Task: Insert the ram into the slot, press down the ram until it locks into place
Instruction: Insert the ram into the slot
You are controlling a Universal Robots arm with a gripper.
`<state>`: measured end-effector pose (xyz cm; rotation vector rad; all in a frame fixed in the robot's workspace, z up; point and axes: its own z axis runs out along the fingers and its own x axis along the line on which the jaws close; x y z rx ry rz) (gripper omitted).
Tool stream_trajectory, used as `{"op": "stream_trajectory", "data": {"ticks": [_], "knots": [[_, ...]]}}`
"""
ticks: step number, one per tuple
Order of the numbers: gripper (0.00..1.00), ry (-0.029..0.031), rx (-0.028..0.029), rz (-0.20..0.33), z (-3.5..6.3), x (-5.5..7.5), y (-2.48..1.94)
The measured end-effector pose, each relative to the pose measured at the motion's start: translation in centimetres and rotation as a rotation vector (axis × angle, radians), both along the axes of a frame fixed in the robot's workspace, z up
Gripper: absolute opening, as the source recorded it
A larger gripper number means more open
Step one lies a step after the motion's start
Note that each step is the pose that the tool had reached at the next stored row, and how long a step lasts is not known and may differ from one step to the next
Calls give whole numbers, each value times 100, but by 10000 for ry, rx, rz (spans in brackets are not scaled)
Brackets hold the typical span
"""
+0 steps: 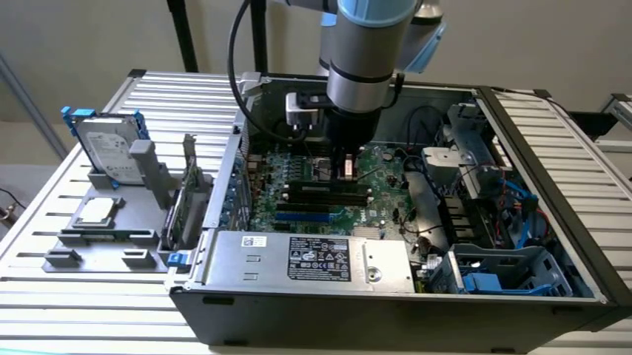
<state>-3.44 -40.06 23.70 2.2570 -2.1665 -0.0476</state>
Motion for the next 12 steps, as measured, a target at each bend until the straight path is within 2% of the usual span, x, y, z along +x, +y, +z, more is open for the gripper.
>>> {"op": "stream_trajectory", "data": {"ticks": [12], "knots": [[13,5,-6,1,-45,1,0]]}}
